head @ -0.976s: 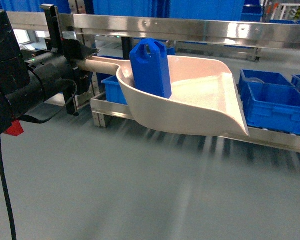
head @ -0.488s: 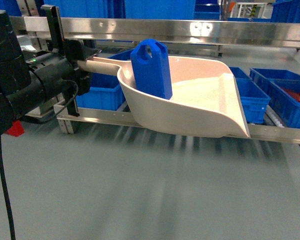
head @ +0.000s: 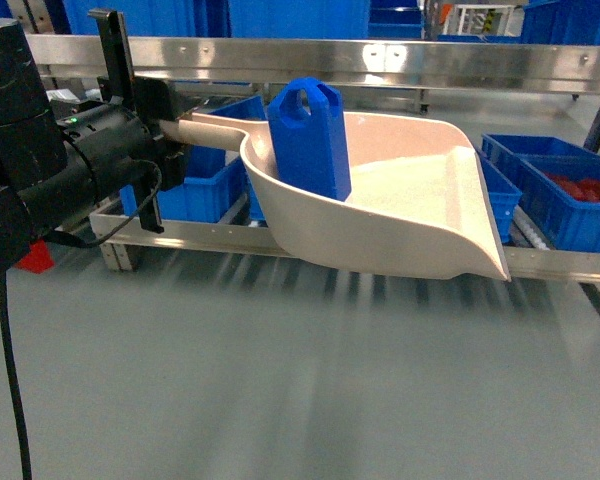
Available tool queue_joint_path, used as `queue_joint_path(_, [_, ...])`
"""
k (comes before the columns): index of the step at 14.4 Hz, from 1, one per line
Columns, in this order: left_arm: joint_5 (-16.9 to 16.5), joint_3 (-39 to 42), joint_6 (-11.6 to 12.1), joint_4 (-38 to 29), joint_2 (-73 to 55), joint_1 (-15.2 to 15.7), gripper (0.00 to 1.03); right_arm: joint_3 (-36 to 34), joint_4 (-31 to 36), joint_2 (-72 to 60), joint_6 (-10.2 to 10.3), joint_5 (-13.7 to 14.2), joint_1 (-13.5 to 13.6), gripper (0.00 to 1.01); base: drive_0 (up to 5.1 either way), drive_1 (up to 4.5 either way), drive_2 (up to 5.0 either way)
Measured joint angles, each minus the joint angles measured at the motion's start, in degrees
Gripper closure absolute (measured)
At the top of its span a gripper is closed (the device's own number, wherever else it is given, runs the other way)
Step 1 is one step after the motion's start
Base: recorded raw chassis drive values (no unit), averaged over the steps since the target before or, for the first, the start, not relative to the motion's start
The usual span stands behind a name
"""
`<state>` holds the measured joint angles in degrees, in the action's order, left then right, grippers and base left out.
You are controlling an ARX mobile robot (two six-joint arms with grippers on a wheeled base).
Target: Place part in tray to right shelf
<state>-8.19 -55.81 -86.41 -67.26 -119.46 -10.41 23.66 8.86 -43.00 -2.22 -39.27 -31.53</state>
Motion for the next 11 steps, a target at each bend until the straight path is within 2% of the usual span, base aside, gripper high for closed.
queue_joint_path(5, [0.3, 0.0, 0.0, 0.0, 0.0, 0.2, 0.91, 0.0, 0.0, 0.0, 0.0, 0.0, 0.0, 0.03, -1.6, -1.61, -1.6])
queue_joint_path(8, [-0.4, 0.0, 0.0, 0.0, 0.0, -0.6, 0.91, 0.0, 0.0, 0.0, 0.0, 0.2, 0.0, 0.03, 0.0, 0.0, 0.0])
queue_joint_path(9, [0.4, 0.0, 0.0, 0.0, 0.0, 0.5, 0.91, 0.0, 0.0, 0.0, 0.0, 0.2, 0.0, 0.03, 0.0, 0.0, 0.0])
queue_joint_path(11, [0.0, 0.0, 0.0, 0.0, 0.0, -0.2, 0.91, 0.0, 0.0, 0.0, 0.0, 0.2, 0.0, 0.03, 0.0, 0.0, 0.0])
